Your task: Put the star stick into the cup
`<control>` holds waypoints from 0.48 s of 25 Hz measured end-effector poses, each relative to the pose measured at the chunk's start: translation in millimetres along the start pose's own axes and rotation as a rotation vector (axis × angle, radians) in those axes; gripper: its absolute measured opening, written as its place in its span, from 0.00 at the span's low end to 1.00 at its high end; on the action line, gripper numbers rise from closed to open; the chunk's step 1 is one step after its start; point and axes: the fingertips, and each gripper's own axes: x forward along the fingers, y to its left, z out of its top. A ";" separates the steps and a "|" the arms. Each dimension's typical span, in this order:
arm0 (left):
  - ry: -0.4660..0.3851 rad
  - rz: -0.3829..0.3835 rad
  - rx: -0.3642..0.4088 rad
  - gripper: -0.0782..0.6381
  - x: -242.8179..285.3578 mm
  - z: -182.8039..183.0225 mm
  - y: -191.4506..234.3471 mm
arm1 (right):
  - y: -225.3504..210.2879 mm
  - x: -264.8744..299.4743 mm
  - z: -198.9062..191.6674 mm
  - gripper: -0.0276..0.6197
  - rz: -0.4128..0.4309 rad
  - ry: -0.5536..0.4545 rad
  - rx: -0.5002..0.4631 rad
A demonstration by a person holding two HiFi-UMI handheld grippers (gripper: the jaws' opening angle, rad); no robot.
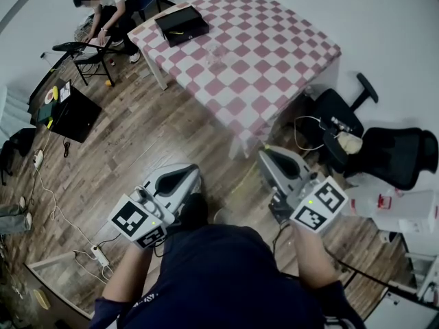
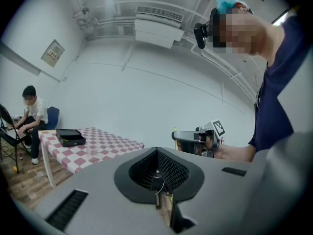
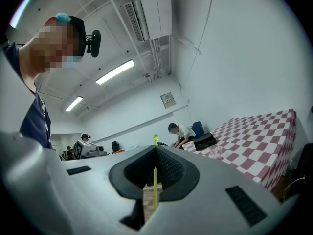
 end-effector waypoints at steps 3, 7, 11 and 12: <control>0.001 0.007 -0.010 0.15 7.6 -1.7 20.3 | -12.7 14.7 0.9 0.07 0.003 0.005 -0.001; 0.004 0.002 -0.015 0.15 22.7 -0.7 53.6 | -40.2 39.7 -1.1 0.07 -0.015 0.016 0.006; 0.021 -0.002 -0.030 0.15 37.4 -0.5 99.5 | -66.7 80.1 -2.0 0.07 -0.027 0.022 0.024; 0.024 -0.002 -0.036 0.15 41.1 0.3 112.5 | -73.1 91.3 -2.1 0.07 -0.029 0.025 0.028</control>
